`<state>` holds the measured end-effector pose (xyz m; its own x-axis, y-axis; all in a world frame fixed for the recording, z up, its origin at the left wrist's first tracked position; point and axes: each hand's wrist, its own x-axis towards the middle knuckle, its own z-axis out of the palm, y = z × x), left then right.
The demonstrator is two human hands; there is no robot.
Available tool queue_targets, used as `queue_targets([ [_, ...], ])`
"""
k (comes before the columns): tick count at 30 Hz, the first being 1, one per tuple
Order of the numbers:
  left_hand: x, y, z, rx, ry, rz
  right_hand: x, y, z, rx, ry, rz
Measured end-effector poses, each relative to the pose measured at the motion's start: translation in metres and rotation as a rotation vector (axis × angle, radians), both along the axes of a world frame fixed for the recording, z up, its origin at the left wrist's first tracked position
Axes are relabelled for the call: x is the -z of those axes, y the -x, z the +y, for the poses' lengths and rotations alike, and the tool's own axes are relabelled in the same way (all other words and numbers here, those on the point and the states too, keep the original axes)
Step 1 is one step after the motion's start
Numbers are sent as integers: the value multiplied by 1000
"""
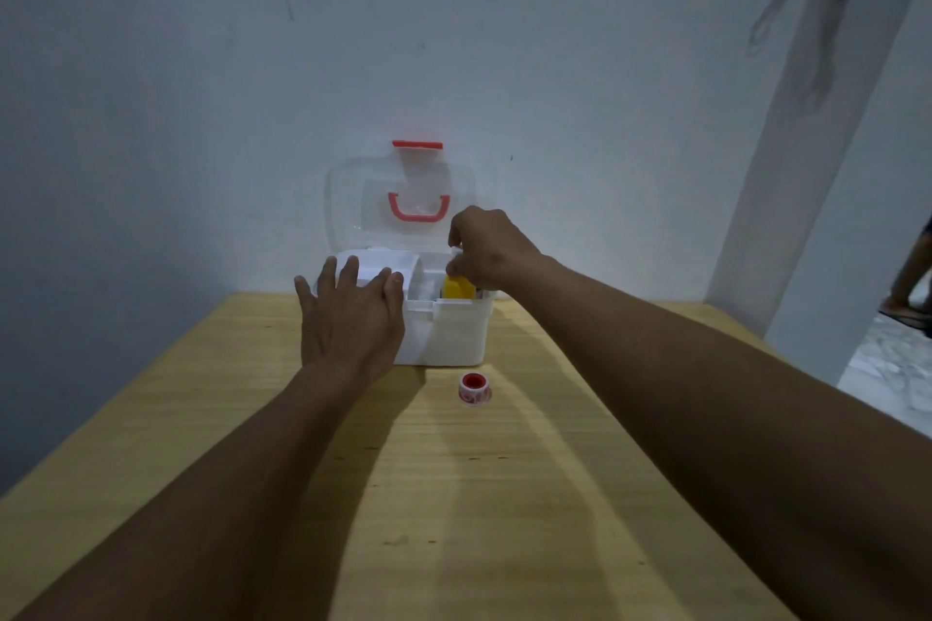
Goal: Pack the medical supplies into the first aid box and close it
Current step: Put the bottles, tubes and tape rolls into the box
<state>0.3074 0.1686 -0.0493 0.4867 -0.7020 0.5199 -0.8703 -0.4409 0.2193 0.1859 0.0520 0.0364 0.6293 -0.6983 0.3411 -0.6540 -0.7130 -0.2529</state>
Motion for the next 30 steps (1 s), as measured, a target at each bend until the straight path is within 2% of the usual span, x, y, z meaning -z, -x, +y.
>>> queue_targets([
  [9,-2,1,0,-2,-29,16,2,-1,-2,0,96,55],
  [13,-2,1,1,0,-27,21,3,-1,-2,0,59,96],
  [18,-5,-2,1,44,13,90,-7,14,-2,-10,7,46],
  [24,-4,-6,4,21,-31,33,-23,50,2,24,13,2],
  [30,-6,0,5,1,-95,30,-9,102,4,147,-74,132],
])
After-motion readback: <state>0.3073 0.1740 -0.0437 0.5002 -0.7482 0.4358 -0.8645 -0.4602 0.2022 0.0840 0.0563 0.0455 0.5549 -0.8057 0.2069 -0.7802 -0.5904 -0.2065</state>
